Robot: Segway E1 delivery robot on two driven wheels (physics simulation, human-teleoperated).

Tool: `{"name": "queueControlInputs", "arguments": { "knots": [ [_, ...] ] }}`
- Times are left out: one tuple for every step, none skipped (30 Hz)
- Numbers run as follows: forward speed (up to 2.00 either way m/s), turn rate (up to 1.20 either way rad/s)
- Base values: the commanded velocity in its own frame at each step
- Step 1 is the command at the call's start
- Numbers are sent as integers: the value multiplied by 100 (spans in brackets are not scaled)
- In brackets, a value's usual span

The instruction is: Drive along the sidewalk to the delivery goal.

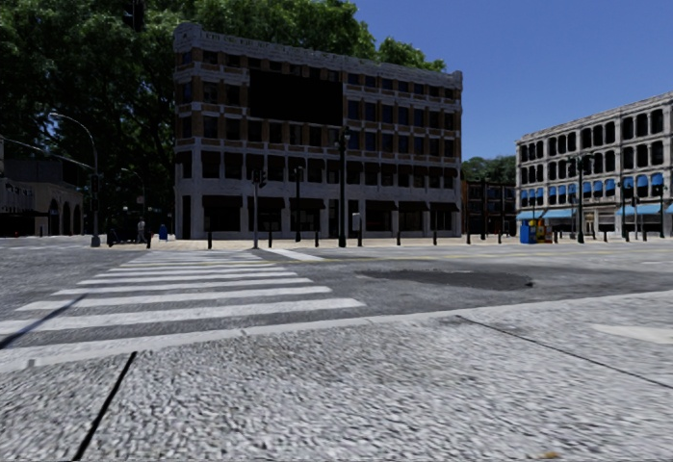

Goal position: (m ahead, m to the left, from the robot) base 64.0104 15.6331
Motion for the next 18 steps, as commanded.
{"name": "queueControlInputs", "arguments": {
  "knots": [
    [200,0],
    [200,0],
    [200,0],
    [200,0],
    [200,0],
    [200,0],
    [200,0],
    [200,0],
    [200,0],
    [200,0],
    [200,0],
    [200,0],
    [200,0],
    [200,49],
    [200,67],
    [200,67],
    [200,93],
    [200,120]
  ]
}}
